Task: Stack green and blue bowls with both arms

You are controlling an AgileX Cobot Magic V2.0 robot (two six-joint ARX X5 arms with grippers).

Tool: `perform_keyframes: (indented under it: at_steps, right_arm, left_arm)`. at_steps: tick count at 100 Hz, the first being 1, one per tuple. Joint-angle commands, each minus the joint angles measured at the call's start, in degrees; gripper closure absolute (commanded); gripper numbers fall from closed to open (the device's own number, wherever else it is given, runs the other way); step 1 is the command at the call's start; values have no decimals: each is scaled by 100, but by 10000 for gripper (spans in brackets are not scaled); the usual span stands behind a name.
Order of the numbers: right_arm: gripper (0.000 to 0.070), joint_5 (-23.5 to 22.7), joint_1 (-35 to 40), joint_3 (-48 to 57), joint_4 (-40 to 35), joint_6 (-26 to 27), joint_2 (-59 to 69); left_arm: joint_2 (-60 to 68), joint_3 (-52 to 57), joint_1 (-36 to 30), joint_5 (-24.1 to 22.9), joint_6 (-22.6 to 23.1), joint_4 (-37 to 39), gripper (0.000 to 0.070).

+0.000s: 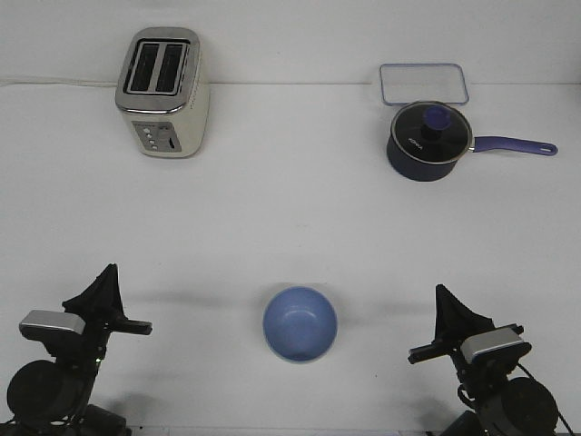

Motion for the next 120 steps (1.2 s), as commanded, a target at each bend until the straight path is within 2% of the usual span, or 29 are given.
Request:
perform_keyframes:
  at_steps: [1, 51, 61, 70, 80, 100, 120]
  right_arm:
    - [700, -2, 42, 4, 61, -57, 20]
    - [700, 2, 42, 7, 37, -70, 20]
    - [700, 2, 42, 7, 37, -70, 20]
    - [700, 2, 42, 7, 37, -70, 20]
    - [700, 2, 42, 7, 37, -70, 20]
    - [700, 2, 42, 7, 39, -70, 20]
    - [700, 2, 42, 7, 37, -70, 20]
  left_arm:
    - [-66, 79, -4, -26, 92, 79, 685]
    - [-155, 79, -4, -26, 92, 68, 686]
    - [-177, 55, 24, -195, 439, 254, 686]
    - [-177, -13, 258, -181, 396, 328, 686]
    - [-216, -363, 702, 234, 328, 555, 686]
    - [-564, -1458, 1471, 1399, 177, 1093, 686]
    - [-1084, -2186, 1738, 1510, 129, 1331, 686]
